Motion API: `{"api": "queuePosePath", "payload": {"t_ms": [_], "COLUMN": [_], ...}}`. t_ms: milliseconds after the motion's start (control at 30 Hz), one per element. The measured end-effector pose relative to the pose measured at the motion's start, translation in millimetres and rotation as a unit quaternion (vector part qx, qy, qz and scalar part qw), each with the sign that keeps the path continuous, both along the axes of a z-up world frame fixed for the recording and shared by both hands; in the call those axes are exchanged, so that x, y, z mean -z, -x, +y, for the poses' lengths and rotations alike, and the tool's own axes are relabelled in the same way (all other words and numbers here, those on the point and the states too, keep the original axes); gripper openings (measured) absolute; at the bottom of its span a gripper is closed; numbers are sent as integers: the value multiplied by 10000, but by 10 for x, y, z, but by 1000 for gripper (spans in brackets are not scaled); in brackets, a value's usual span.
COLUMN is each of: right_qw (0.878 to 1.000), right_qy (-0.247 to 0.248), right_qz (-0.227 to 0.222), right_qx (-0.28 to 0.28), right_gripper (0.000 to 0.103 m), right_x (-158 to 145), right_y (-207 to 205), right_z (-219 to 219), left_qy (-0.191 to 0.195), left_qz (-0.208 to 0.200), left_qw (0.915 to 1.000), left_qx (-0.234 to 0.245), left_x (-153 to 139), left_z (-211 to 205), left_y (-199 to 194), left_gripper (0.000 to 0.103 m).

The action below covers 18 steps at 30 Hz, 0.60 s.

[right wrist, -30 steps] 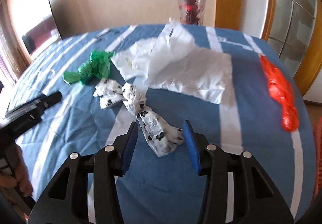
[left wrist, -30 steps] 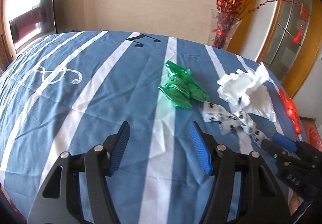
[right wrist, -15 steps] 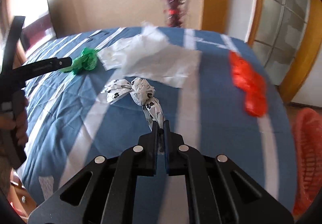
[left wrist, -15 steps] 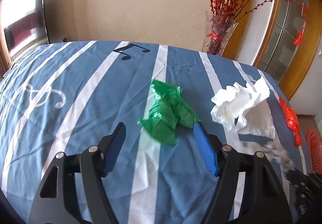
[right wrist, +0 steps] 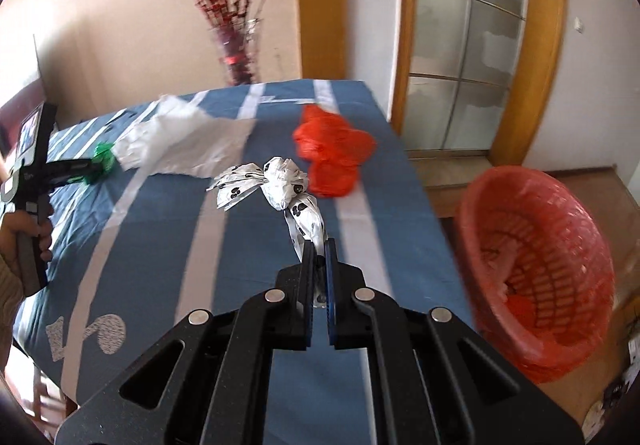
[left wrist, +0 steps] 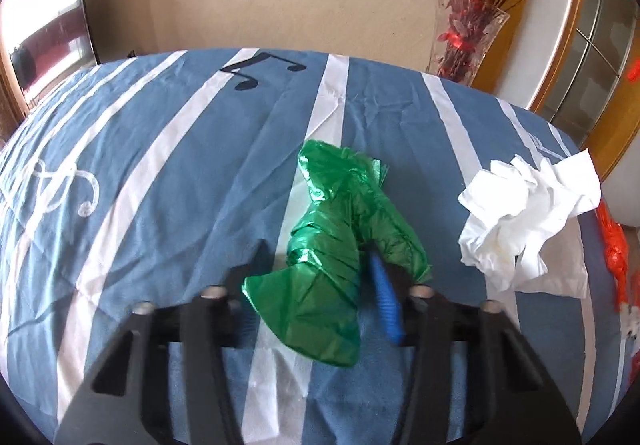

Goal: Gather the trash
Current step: 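Grasp the white dog-print bag with the right gripper while the left gripper grasps the green bag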

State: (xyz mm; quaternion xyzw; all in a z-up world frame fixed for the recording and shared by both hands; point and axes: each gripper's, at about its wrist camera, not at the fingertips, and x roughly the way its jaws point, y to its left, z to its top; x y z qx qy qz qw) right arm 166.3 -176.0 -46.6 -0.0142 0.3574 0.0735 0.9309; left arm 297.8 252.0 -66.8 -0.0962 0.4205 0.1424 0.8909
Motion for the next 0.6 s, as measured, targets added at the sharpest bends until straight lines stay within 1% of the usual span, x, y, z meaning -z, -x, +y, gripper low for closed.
{"api": "queuePosePath", "payload": {"t_ms": [67, 133, 333, 467, 600], "right_qw": [10000, 9999, 9995, 9991, 9983], "right_qy": [-18, -8, -8, -55, -76], "right_qz": [-24, -68, -177, -238, -319], "right_qx": [92, 141, 256, 359, 478], "right_gripper": [6, 6, 6, 6, 6], "right_x": [-7, -22, -72, -115, -163], "right_y": [11, 36, 120, 178, 245], "right_z": [-64, -101, -220, -319, -438], "left_qy": [72, 119, 149, 201, 232], "left_qz": [-43, -155, -485, -712, -935], "left_qw": [9999, 9997, 9980, 9953, 9907], "left_qx": [68, 122, 366, 631, 959], "left_x": [-9, -33, -242, -453, -648], "left_z": [-13, -39, -229, -457, -749], "left_y": [16, 72, 288, 448, 599], "left_gripper": [28, 27, 26, 26, 26]}}
